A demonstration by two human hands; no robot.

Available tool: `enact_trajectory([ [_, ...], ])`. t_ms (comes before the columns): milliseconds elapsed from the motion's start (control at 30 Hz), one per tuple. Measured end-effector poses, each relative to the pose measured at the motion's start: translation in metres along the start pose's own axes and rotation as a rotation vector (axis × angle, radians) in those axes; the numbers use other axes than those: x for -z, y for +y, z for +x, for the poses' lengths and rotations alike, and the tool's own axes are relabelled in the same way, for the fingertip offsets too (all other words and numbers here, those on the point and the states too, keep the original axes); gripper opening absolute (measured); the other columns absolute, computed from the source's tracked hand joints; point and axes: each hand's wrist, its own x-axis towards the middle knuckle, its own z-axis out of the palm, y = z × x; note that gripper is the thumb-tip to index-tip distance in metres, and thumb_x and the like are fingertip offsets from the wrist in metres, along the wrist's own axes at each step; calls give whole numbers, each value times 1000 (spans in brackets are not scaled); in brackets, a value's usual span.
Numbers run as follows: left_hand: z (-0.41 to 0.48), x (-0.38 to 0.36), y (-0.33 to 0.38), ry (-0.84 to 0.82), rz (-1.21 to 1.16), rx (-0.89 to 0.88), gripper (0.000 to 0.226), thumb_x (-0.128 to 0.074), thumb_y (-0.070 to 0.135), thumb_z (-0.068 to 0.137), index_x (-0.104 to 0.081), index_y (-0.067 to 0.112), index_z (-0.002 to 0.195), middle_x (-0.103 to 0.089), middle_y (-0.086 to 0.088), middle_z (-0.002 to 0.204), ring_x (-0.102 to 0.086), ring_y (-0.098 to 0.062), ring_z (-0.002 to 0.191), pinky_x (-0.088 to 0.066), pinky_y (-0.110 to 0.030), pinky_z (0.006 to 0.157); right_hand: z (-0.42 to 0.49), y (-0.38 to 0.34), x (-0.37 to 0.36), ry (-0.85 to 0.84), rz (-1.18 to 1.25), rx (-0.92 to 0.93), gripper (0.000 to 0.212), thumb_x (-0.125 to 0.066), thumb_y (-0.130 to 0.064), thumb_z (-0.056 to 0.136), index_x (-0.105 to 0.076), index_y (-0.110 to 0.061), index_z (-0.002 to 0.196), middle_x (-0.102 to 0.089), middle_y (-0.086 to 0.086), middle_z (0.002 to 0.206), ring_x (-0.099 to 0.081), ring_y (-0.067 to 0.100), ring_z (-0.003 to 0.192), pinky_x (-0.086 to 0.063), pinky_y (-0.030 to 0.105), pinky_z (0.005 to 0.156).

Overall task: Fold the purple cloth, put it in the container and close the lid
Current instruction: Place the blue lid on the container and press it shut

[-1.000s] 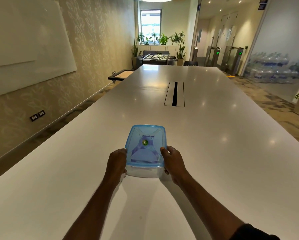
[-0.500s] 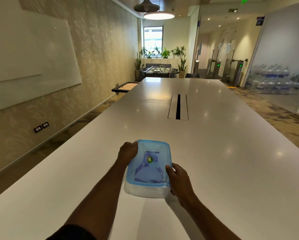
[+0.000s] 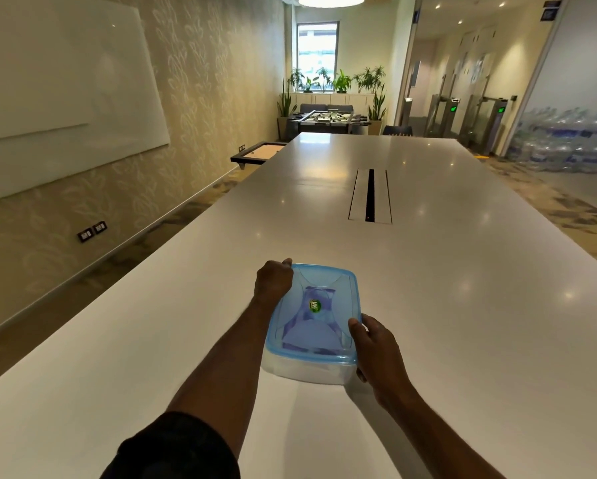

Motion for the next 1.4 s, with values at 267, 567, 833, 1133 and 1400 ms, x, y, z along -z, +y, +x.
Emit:
enact_trajectory([
  [267,2,-3,1,57,62,-19,47,-41,35,98,-66,-5,103,-63,-28,117,-57,-39,112,-44,-34,91,-1,-1,0,-2,-54,-30,24,-46,-28,99,-63,-17,113,-70,-7,64,-55,2,38,-34,18,31],
  [567,-2,-3,-1,80,36,-34,41,-45,31,96,-68,-2,99,-66,-26,112,-59,-40,109,-46,-34,87,-3,-5,0,3,-76,-27,24,-46,-28,100,-63,-16,111,-69,-6,68,-56,3,40,-35,19,31],
  [833,3,3,0,55,44,-17,52,-45,44,93,-65,-3,90,-66,-26,106,-60,-37,100,-44,-35,84,9,-5,12,7,-197,-133,35,-48,-48,94,-63,-16,93,-67,4,77,-55,9,42,-40,21,34],
  [1133,-5,8,-13,-5,-81,66,50,-52,45,89,-64,-2,98,-67,-21,103,-65,-34,91,-55,-35,70,100,-33,9,130,-172,-164,39,-44,-39,94,-52,-9,71,-57,11,70,-54,25,57,-44,27,47],
  [1400,-6,1,-10,67,-12,9,47,-45,39,93,-69,-1,91,-67,-25,109,-60,-37,102,-45,-34,84,129,-19,-7,140,-188,-177,38,-57,-36,90,-63,-10,64,-65,15,75,-61,28,68,-44,34,57],
])
